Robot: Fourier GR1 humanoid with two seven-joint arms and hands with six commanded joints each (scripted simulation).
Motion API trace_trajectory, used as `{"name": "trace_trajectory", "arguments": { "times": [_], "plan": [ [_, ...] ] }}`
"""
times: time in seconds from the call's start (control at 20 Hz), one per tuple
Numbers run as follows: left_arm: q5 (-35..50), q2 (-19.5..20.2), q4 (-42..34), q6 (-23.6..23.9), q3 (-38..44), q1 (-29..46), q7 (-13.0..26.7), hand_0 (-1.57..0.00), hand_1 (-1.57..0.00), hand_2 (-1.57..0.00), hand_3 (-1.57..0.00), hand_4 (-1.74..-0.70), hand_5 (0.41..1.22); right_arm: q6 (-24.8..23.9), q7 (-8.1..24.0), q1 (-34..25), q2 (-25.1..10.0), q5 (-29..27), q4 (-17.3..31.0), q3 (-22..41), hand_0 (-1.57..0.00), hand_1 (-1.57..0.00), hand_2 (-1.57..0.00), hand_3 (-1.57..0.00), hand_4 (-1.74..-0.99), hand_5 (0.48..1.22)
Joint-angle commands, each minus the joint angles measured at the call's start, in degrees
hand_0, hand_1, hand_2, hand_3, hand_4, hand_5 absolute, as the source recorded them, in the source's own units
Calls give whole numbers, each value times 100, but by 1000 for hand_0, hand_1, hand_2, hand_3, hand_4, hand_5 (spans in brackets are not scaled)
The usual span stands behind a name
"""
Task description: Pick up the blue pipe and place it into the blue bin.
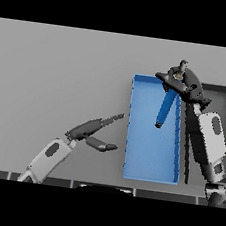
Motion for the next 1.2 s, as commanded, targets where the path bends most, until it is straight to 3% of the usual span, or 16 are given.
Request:
{"name": "trace_trajectory", "arguments": {
  "times": [0.0,0.05,0.25,0.3,0.35,0.4,0.5,0.6,0.75,0.85,1.0,1.15],
  "plan": [
    [-28,-25,6,29,-3,-41,17,1,1,1,1,-883,464,-88,85,188,-63,57,-120,94,-1571,-1571,-1571,-1571,-1741,1120],
    [-49,-14,18,37,-5,-37,-12,1,1,1,1,-881,463,-194,270,382,-119,20,-223,177,-1571,-1571,-1571,-1571,-1741,1122],
    [-46,-72,-12,62,-35,-36,67,1,1,1,1,-884,460,-207,418,802,-198,99,-75,690,-1571,-1571,-1571,-1571,-1591,1114],
    [-24,-36,8,23,-28,-2,61,1,1,1,1,-885,457,-312,418,799,-306,-30,48,959,-1571,-1571,-1571,-1330,-1599,1110],
    [-14,-70,-20,28,-50,-2,138,1,1,1,1,-886,455,-530,417,753,-485,-304,193,1309,-1563,-1459,-1393,-1122,-1547,1133],
    [-18,-61,27,30,-32,13,66,1,1,1,1,-886,453,-623,419,719,-669,-610,292,1652,-1306,-1167,-1114,-897,-1503,1150],
    [-2,-79,-48,51,-13,-68,143,1,1,1,1,-885,453,-789,417,389,-979,-1252,618,2385,-836,-746,-712,-574,-1392,1176],
    [-2,-21,-30,48,13,-28,155,1,1,1,1,-888,453,-667,420,241,-1176,-1517,576,2849,-534,-477,-456,-367,-1285,1141],
    [-17,-69,-45,51,-39,-5,175,1,1,1,1,-893,454,-483,420,14,-1335,-1189,644,3310,-273,-244,-233,-187,-1179,975],
    [-3,-22,-94,36,-25,10,146,1,1,1,1,-896,451,-308,382,-75,-1357,-797,738,3569,-174,-156,-149,-120,-1149,887],
    [-19,-100,-88,70,-57,-11,187,1,1,1,1,-901,453,-208,74,-134,-1262,-432,932,3738,-89,-79,-76,-61,-1126,794],
    [-10,-125,-7,72,-21,-67,181,1,1,1,1,-912,458,-354,134,-180,-1192,-317,1075,3785,-45,-40,-38,-31,-1124,717]
  ]
}}
